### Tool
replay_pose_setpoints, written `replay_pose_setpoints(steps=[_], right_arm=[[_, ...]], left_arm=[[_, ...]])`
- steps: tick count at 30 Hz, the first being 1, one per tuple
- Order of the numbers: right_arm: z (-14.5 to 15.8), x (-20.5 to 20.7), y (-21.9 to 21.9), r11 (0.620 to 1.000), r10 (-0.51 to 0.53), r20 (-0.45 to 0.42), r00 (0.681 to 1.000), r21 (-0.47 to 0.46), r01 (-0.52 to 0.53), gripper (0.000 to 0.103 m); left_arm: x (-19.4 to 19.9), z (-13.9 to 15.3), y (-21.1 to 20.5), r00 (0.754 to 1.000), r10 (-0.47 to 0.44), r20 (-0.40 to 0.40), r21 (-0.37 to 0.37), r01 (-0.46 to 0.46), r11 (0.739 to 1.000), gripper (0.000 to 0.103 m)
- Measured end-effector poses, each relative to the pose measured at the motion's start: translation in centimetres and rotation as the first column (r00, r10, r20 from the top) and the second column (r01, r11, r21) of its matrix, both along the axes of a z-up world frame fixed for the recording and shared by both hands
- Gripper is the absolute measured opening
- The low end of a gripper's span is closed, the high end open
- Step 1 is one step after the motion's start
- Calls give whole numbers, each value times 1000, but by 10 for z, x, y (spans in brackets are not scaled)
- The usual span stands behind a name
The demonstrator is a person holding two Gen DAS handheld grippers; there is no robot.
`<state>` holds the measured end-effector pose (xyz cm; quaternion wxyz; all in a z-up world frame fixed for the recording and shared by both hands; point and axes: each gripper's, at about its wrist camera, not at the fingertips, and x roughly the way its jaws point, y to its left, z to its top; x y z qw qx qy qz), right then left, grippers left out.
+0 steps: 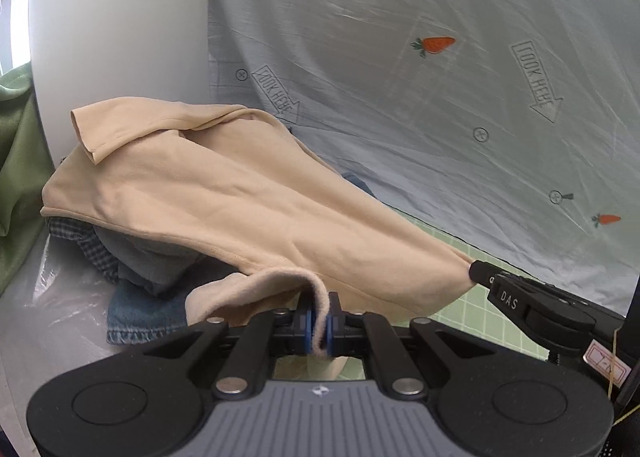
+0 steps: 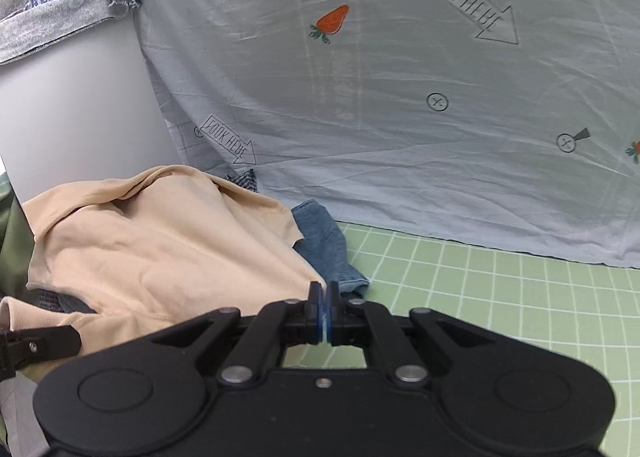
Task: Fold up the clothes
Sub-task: 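Lift the beige shirt off the pile and carry it onto the mat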
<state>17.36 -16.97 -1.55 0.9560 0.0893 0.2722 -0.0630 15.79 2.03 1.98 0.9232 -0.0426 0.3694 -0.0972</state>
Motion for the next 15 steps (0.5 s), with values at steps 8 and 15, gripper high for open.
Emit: replay_pose_setpoints(steps=[8,15], right_arm=[[-4,-70,-45,995,-99,-22,995,-9,98,1],[-5,-147,-120,980,-197,-80,977,-55,193,1]], left_arm=[[-67,-1,-29,999,-14,-48,-32,12,999,7],[-124,-21,-90,989,-84,-125,-84,73,994,7]])
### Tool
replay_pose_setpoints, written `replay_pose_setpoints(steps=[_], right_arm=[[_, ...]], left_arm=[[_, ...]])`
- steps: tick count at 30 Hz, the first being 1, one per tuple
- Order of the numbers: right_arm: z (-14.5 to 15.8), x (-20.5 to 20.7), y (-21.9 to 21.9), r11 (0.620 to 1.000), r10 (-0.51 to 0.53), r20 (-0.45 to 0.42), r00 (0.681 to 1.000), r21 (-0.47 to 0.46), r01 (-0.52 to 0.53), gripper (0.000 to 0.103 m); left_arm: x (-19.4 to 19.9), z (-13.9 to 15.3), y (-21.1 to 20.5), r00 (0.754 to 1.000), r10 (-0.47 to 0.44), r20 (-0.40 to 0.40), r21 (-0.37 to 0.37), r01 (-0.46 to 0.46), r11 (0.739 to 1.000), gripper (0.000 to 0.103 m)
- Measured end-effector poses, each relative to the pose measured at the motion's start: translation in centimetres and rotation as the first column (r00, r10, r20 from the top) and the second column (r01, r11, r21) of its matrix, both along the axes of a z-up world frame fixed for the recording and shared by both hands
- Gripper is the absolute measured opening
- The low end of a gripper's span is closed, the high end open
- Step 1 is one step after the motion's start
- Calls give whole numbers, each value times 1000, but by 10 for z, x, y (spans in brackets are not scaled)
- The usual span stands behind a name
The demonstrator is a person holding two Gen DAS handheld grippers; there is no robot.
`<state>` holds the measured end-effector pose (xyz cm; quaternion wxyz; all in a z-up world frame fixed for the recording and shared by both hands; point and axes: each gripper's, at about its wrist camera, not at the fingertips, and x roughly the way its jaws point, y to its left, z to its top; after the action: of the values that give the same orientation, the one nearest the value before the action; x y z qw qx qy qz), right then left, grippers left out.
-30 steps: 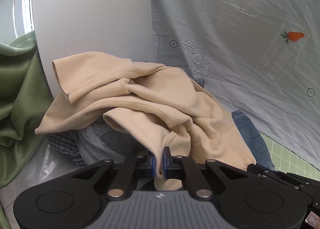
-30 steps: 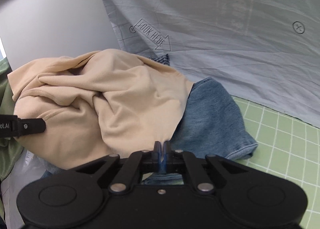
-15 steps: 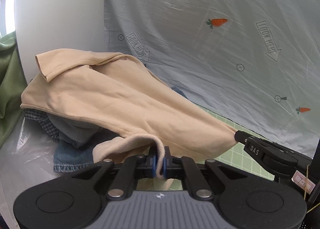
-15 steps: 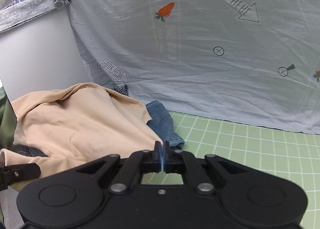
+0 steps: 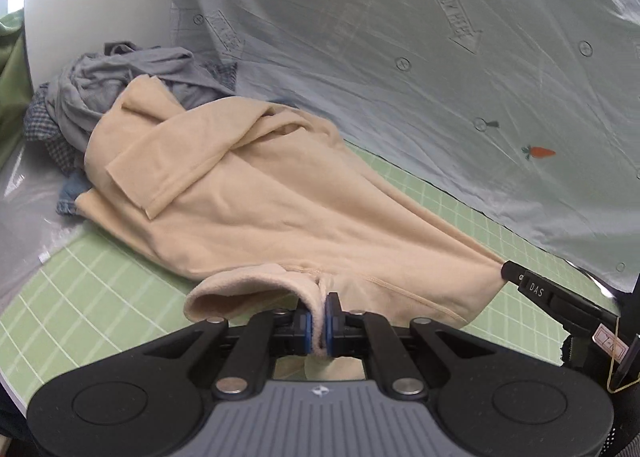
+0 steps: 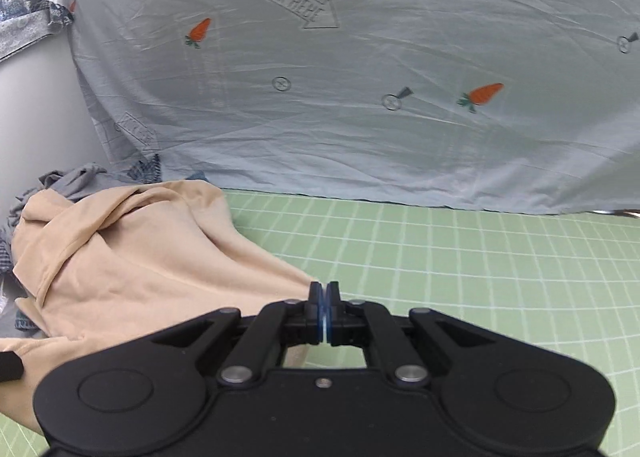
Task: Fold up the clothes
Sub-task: 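Lift the beige shirt off the pile and carry it onto the mat, then release the beige shirt onto the mat with both grippers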
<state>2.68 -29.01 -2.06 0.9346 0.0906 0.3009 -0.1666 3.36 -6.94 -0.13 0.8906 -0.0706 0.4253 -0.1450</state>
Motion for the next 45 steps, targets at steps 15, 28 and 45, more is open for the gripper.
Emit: replay_pose_setpoints(steps=[15,28,45], right_arm=[[-35,-174,-212,896,-443,-58,895,-18,443,2],[-93,-203,-168,812,-517,-262,815,153,564,76],[-131,-172,-148,720,-583,-366,725,180,670,94]], left_arm=[[-59,-22,-116,995,-94,-36,37,95,995,45],[-15,-62,-106,976,-138,-168,199,170,965,78],[31,-113,-142,896,-330,-298,205,398,894,84]])
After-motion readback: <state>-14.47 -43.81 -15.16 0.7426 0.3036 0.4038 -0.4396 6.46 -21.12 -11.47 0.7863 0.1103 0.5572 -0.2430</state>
